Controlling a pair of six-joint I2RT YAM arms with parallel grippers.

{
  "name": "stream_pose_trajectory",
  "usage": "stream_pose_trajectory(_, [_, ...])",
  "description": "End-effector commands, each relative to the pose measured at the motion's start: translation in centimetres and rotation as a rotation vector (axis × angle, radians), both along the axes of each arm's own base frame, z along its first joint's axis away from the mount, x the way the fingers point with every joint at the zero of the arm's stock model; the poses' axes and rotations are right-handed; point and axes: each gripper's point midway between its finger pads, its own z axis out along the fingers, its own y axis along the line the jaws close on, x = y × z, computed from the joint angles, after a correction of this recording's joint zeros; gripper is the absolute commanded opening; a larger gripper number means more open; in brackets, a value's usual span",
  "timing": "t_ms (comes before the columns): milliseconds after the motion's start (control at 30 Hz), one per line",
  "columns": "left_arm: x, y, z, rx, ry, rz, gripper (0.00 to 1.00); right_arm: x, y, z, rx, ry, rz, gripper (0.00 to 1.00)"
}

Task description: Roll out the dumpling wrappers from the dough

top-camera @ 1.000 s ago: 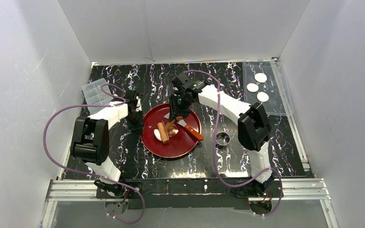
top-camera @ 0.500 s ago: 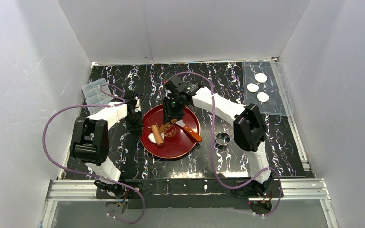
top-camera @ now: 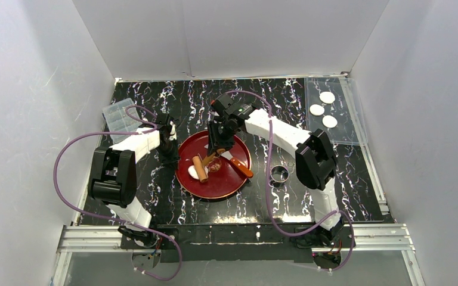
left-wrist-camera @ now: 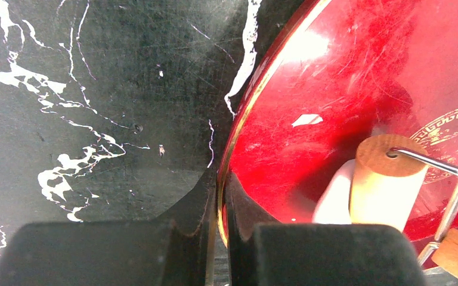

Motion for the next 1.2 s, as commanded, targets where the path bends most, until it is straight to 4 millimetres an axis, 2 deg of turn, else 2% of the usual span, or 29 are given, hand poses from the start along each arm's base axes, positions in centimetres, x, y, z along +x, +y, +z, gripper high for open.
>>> stream_pose_trajectory(0, [0.3, 1.1, 1.4, 0.052, -0.055, -0.014, 0.0, -1.2, -1.2, -4.1, -0.17, 0.068, 0.028, 0.01])
stream_pose_trajectory(67, [0.3, 1.1, 1.5, 0.053, -0.058, -0.013, 0.0, -1.1, -0.9, -3.9, -0.161, 0.062, 0.029, 0.01])
stream_pose_trajectory(167, [0.3, 1.1, 1.5, 0.053, -0.059, -0.014, 0.0, -1.1, -1.7, -4.6, -0.186, 0.064, 0.03, 0.01])
stream_pose_trajectory(400, [0.2, 1.1, 1.5, 0.051, -0.061, -0.014, 0.0, -0.5, -6.3, -5.3, -0.265, 0.036, -0.026, 0.01])
stream_pose_trajectory(500, [0.3, 1.1, 1.6, 0.051, -0.064, -0.014, 0.0, -0.8, -7.3, -5.7, -0.286, 0.039, -0.033, 0.01])
stream_pose_trajectory(567, [0.3, 1.1, 1.5, 0.05, -0.065, -0.014, 0.0, -1.1, -6.8, -5.8, -0.274, 0.054, -0.029, 0.01])
stream_pose_trajectory(633, [0.3, 1.1, 1.5, 0.054, -0.062, -0.014, 0.0, -1.0, -5.4, -5.4, -0.252, 0.044, -0.017, 0.01])
stream_pose_trajectory(833, [0.2, 1.2, 1.6, 0.054, -0.07, -0.013, 0.0, -1.7, -0.2, -4.2, -0.174, 0.057, 0.048, 0.01])
stream_pose_trajectory(933, [0.3, 1.2, 1.8, 0.054, -0.079, -0.012, 0.0, -1.9, 0.5, -4.0, -0.158, 0.075, 0.061, 0.01])
stream_pose_trajectory(1067, [0.3, 1.3, 1.9, 0.056, -0.085, -0.014, 0.0, -1.5, -1.8, -4.6, -0.199, 0.066, 0.032, 0.01])
stream_pose_trajectory(1167, [0.3, 1.3, 2.0, 0.056, -0.09, -0.012, 0.0, -1.4, -5.2, -6.0, -0.255, 0.078, -0.009, 0.01])
